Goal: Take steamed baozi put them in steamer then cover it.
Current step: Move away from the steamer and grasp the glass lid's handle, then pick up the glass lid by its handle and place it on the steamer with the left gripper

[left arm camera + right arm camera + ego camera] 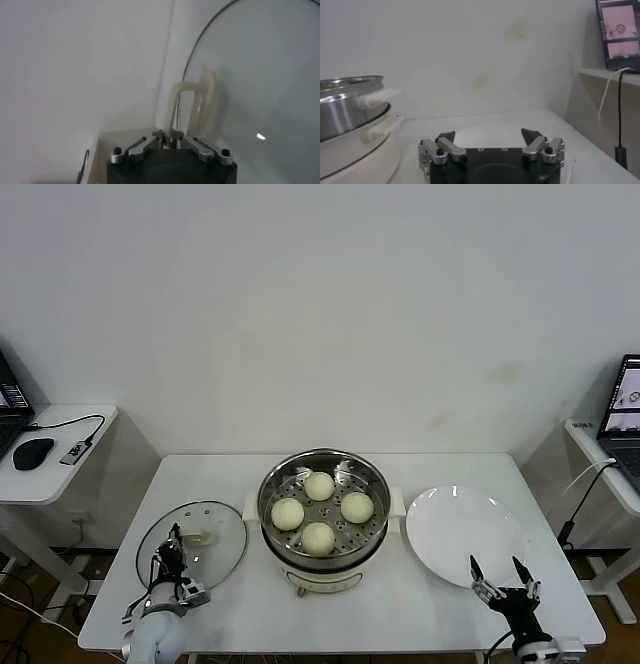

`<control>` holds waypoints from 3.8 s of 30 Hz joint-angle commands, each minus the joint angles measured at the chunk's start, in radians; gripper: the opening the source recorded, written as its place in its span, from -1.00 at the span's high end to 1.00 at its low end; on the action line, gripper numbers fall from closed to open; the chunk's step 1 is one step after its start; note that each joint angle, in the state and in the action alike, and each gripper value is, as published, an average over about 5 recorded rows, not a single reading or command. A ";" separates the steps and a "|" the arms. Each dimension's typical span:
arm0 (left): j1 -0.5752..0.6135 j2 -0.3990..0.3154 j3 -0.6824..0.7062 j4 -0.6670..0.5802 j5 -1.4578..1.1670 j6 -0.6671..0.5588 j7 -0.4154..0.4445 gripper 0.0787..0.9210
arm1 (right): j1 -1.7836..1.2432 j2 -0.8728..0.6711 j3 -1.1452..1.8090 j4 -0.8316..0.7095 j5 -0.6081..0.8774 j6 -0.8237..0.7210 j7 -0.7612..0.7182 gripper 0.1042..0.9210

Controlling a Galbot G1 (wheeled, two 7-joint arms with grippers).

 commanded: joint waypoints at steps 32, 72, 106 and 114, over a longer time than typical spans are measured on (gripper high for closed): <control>0.293 -0.040 0.097 -0.881 0.335 0.542 0.301 0.84 | 0.023 0.030 -0.001 0.073 -0.024 -0.042 0.028 -0.76; -0.175 -0.252 0.669 -0.486 0.450 0.613 0.443 0.84 | 0.011 0.145 0.045 0.025 -0.144 -0.048 0.048 -0.76; -0.161 -0.253 0.675 -0.393 0.530 0.595 0.433 0.84 | 0.014 0.143 0.052 0.016 -0.144 -0.042 0.046 -0.76; -0.157 -0.253 0.672 -0.383 0.523 0.590 0.412 0.84 | 0.015 0.141 0.049 0.018 -0.145 -0.044 0.045 -0.76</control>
